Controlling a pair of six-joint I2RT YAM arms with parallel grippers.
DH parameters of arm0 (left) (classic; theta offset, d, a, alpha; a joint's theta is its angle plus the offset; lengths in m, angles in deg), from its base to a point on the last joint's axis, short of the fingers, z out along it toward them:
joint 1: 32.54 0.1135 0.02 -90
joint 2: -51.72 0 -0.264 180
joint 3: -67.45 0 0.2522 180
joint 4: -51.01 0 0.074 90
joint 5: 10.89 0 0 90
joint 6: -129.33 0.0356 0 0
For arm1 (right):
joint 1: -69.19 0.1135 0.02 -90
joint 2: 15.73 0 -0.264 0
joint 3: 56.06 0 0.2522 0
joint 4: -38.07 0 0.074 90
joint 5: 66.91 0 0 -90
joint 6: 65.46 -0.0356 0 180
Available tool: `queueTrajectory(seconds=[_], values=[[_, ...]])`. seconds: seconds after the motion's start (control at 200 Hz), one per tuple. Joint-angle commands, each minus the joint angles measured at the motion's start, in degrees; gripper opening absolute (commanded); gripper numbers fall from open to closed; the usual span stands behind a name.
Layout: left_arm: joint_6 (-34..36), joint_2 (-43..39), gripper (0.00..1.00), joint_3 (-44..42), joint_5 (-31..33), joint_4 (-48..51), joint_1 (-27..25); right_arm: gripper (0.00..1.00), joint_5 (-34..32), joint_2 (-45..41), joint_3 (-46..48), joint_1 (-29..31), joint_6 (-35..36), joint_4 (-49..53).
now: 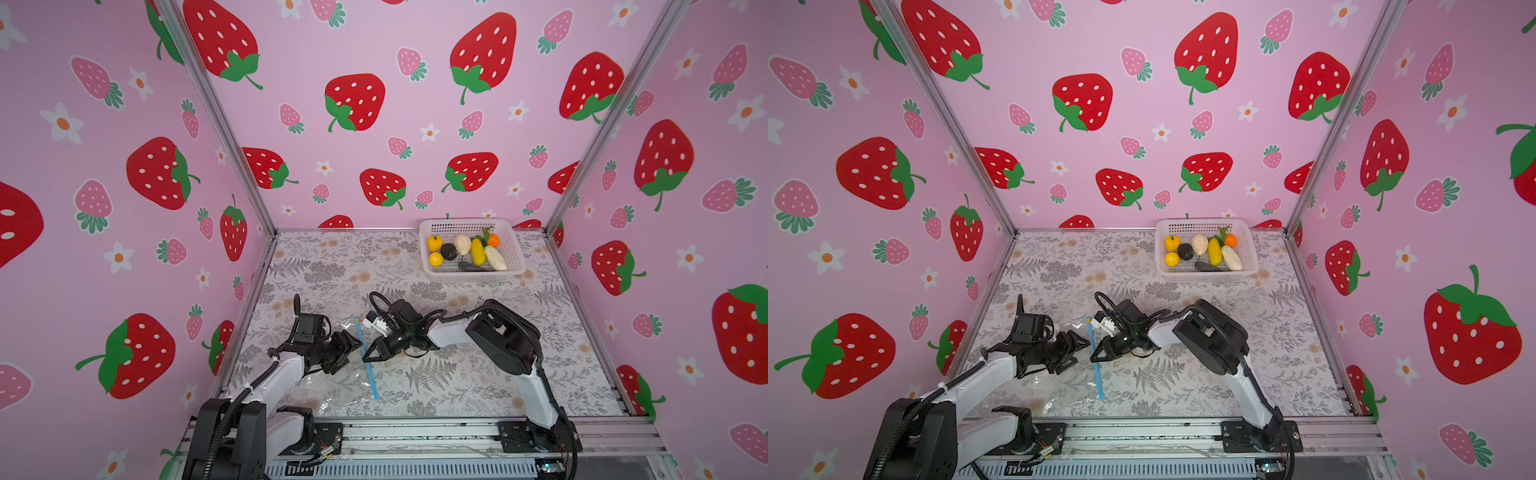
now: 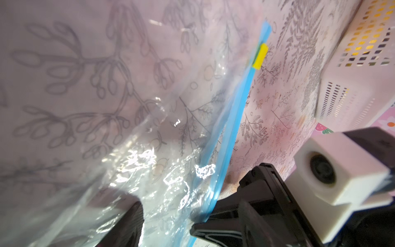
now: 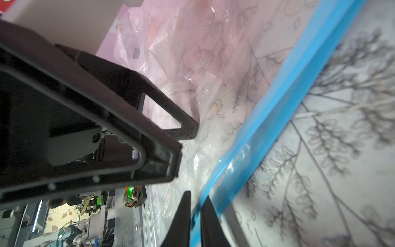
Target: Place the food in the zip-top bag and seal the zipper
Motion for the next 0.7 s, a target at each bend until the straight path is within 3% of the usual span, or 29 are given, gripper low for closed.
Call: queueTrajectory(seconds=[0.0, 0.355, 0.695], values=[[-0.94, -1.15, 0.73, -0.45, 0.37, 2.03, 0.14, 0.08, 0.56, 0.33, -1.39, 0.43, 1.16, 1.38], [-0.94, -5.09, 0.74, 6.34, 1.12, 5.89, -0.36, 0.00, -2.58, -5.37, 4.16, -2.66, 3.44, 1.96], [-0.89, 0.41, 0.73, 15.35, 1.98, 4.75, -5.19, 0.00, -4.78, -15.34, 12.38, -9.37, 7.05, 0.21]])
